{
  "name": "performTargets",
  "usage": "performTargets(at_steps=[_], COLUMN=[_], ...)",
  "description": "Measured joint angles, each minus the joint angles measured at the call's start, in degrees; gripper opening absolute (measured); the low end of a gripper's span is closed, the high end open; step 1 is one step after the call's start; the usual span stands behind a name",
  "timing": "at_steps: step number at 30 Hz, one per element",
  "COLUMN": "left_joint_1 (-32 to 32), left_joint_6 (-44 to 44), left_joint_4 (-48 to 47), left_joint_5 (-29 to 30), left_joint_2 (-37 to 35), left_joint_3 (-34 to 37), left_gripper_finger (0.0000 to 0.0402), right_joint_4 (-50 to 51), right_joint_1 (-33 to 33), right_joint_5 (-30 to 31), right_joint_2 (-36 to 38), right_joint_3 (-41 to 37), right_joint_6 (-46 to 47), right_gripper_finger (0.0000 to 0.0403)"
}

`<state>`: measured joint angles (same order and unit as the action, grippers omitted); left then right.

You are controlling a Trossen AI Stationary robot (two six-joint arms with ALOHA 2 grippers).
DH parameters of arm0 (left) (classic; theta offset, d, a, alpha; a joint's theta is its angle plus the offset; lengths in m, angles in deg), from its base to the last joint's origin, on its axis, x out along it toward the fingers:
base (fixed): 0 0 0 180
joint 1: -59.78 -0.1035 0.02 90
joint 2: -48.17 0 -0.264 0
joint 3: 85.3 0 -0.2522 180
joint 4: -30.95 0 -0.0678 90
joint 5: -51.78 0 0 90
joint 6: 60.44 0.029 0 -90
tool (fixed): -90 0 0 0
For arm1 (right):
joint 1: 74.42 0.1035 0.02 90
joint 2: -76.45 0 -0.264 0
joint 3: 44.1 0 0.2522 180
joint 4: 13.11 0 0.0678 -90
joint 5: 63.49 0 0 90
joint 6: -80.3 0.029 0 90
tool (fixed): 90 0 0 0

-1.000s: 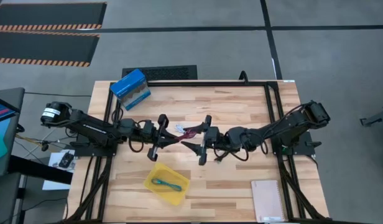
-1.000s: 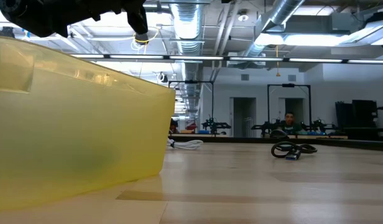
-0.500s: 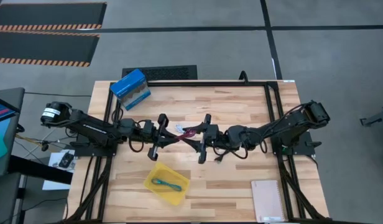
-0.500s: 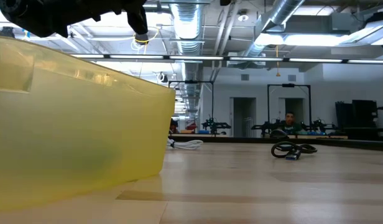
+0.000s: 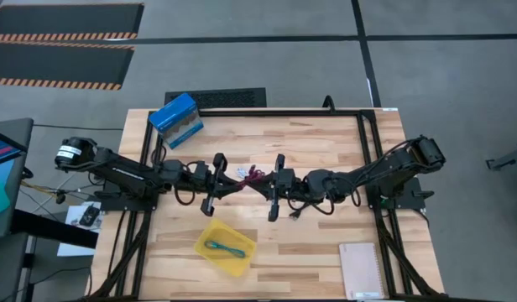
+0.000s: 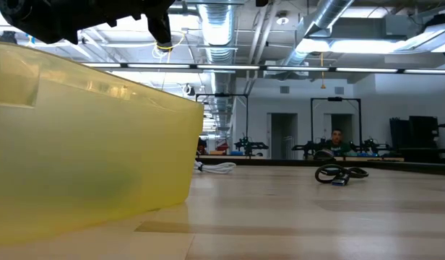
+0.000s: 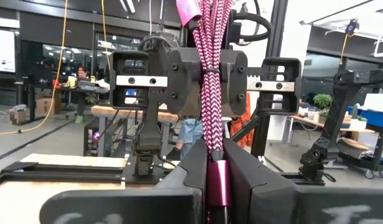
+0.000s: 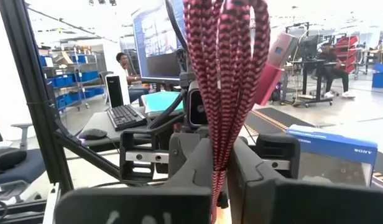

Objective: Pick and place USB-C Cables
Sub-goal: Put the pink black charger cable into the yellow transparent bin

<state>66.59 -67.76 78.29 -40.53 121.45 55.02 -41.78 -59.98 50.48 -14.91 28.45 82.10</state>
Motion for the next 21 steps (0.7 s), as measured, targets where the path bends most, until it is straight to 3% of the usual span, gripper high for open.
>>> performTargets(at_steps=[12, 21], left_joint_1=[0.0, 0.0], left_joint_6=[-3.1, -5.5], left_joint_4=[-2.0, -9.2], left_joint_5=[0.5, 1.1], left_joint_2=[0.0, 0.0], left_joint_3=[-0.1, -0.1], left_gripper_finger=[0.0021, 0.0107], right_joint_4=[0.5, 0.9], right_joint_1=[0.0, 0.1], right_joint_5=[1.6, 5.7], right_joint_2=[-0.1, 0.0], right_joint_3=[0.0, 0.0], right_joint_6=[1.4, 1.9], right_gripper_finger=[0.0015, 0.0015])
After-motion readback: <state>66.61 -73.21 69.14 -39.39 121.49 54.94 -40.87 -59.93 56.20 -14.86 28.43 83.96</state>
